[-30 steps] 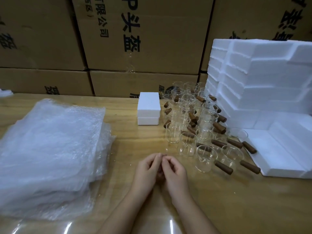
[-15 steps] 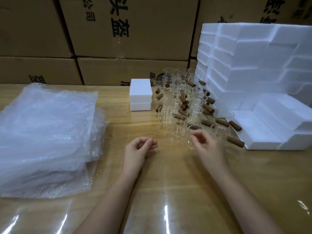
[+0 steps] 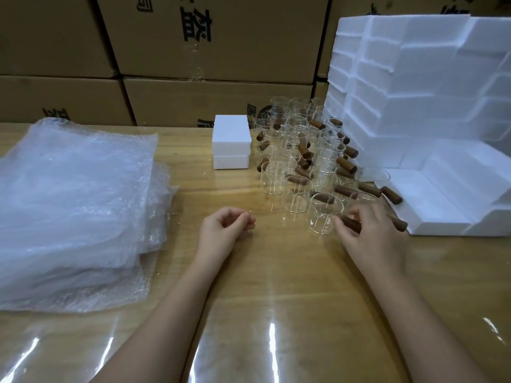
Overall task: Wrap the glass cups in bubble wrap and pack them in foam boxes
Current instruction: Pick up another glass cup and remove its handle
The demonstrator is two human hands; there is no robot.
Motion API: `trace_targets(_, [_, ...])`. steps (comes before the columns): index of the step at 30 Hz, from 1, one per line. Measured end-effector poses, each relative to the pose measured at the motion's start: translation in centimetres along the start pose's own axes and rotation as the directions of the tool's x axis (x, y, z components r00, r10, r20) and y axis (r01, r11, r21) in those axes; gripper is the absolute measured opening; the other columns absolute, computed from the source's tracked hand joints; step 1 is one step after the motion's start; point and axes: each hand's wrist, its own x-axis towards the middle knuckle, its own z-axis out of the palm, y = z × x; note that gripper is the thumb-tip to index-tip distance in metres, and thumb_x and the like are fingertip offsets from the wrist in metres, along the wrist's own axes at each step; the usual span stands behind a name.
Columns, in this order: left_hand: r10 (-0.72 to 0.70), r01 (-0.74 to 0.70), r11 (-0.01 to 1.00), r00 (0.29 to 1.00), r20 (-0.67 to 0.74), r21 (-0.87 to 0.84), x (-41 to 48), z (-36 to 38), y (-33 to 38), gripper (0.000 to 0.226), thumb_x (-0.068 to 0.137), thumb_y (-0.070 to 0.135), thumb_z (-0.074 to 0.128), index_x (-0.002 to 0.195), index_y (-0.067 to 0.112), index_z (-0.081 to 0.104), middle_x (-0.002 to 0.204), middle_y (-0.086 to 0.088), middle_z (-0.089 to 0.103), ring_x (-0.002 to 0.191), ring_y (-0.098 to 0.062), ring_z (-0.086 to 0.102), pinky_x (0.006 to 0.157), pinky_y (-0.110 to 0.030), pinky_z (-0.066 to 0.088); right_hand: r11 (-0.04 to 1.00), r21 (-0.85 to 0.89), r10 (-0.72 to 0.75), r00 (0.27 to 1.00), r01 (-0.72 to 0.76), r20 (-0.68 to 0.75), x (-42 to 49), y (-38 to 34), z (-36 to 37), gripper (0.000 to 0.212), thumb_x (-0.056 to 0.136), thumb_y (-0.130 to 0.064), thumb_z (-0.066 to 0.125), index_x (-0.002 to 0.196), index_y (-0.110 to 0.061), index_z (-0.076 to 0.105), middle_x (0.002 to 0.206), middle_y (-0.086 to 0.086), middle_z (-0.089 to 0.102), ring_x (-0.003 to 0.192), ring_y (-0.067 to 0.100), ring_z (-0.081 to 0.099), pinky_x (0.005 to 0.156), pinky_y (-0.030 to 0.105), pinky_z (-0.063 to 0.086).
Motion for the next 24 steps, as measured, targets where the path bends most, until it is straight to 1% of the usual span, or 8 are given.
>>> trace_targets(3, [0.000, 0.000, 1.000, 1.000, 0.002, 0.000, 0.2, 0.0, -0.2, 0.016, 0.091, 0.002, 0.061, 0.077, 0.009, 0.066, 0.074, -0.001, 0.074, 0.074, -0.015, 0.071, 0.071, -0.035, 0.059, 0.992, -0.107, -0.063, 0.998, 0.065, 0.028, -0.5, 0.4, 0.1, 0.029, 0.076, -0.034, 0.075, 0.093, -0.012, 0.069, 0.093, 0.005, 0.057, 0.082, 0.027, 0.060, 0.060, 0.029, 0.035])
trace_targets(6, [0.004, -0.004, 1.000, 1.000, 0.004, -0.003, 0.3, 0.0, -0.4, 0.016, 0.091, 0.003, 0.061, 0.077, 0.009, 0.066, 0.074, -0.002, 0.074, 0.074, -0.016, 0.072, 0.068, -0.029, 0.060, 0.980, -0.191, -0.039, 0.993, 0.060, 0.113, -0.6, 0.9, 0.2, 0.030, 0.078, -0.023, 0.074, 0.103, -0.009, 0.069, 0.098, 0.010, 0.055, 0.093, 0.031, 0.054, 0.064, 0.035, 0.038])
trace_targets(10, [0.006, -0.006, 1.000, 1.000, 0.014, 0.010, 0.2, 0.2, -0.5, 0.013, 0.090, 0.004, 0.062, 0.078, 0.008, 0.067, 0.073, -0.002, 0.073, 0.073, -0.016, 0.072, 0.066, -0.028, 0.059, 0.986, -0.144, -0.080, 0.994, 0.090, 0.071, -0.5, 1.0, 0.1, 0.023, 0.075, -0.012, 0.077, 0.095, -0.005, 0.070, 0.091, 0.013, 0.056, 0.087, 0.034, 0.053, 0.059, 0.031, 0.032])
trace_targets(13, [0.010, -0.011, 0.999, 1.000, 0.018, 0.041, 0.2, 0.3, -0.5, 0.012, 0.090, 0.006, 0.063, 0.079, 0.008, 0.068, 0.073, -0.002, 0.073, 0.073, -0.016, 0.072, 0.065, -0.030, 0.058, 0.989, -0.016, -0.144, 0.990, 0.144, 0.009, -0.6, 0.8, 0.0, 0.020, 0.075, -0.010, 0.076, 0.094, -0.004, 0.071, 0.089, 0.011, 0.056, 0.085, 0.032, 0.053, 0.056, 0.029, 0.035])
trace_targets(16, [0.011, -0.012, 1.000, 0.999, 0.033, 0.019, 0.1, 0.2, -0.3, 0.009, 0.089, 0.009, 0.065, 0.080, 0.010, 0.068, 0.074, -0.002, 0.074, 0.073, -0.016, 0.072, 0.065, -0.030, 0.058, 0.974, 0.180, -0.144, 0.990, 0.141, 0.004, -0.7, -0.3, 0.2, 0.020, 0.080, -0.009, 0.073, 0.100, -0.007, 0.071, 0.091, 0.008, 0.060, 0.089, 0.029, 0.053, 0.068, 0.031, 0.039])
trace_targets(19, [0.034, -0.035, 0.999, 0.997, 0.067, 0.009, 0.1, 0.0, -0.3, 0.004, 0.086, 0.014, 0.069, 0.084, 0.016, 0.072, 0.084, -0.005, 0.075, 0.082, -0.018, 0.072, 0.074, -0.032, 0.058, 0.891, 0.452, -0.109, 0.986, 0.039, 0.129, -0.1, -2.2, 0.3, 0.018, 0.084, -0.013, 0.070, 0.102, -0.015, 0.071, 0.094, -0.003, 0.063, 0.094, 0.011, 0.055, 0.083, 0.021, 0.042])
trace_targets(21, [0.056, -0.057, 0.998, 0.995, 0.082, 0.010, 0.1, -0.1, -0.3, 0.005, 0.085, 0.018, 0.070, 0.088, 0.017, 0.073, 0.088, -0.004, 0.075, 0.086, -0.018, 0.072, 0.081, -0.032, 0.056, 0.815, 0.576, -0.118, 0.956, -0.061, 0.269, 0.7, -3.1, 0.2, 0.017, 0.084, -0.017, 0.069, 0.098, -0.026, 0.069, 0.093, -0.014, 0.062, 0.091, -0.008, 0.054, 0.079, 0.004, 0.038])
trace_targets(24, [0.085, -0.081, 0.996, 0.989, 0.124, -0.034, -0.1, 0.0, 0.2, 0.023, 0.076, 0.028, 0.071, 0.096, 0.017, 0.072, 0.095, -0.001, 0.075, 0.094, -0.015, 0.071, 0.085, -0.024, 0.053, 0.755, 0.637, -0.141, 0.910, -0.156, 0.390, 1.7, -3.8, -0.1, 0.020, 0.083, -0.023, 0.071, 0.090, -0.041, 0.065, 0.092, -0.022, 0.065, 0.087, -0.015, 0.054, 0.072, -0.002, 0.036])
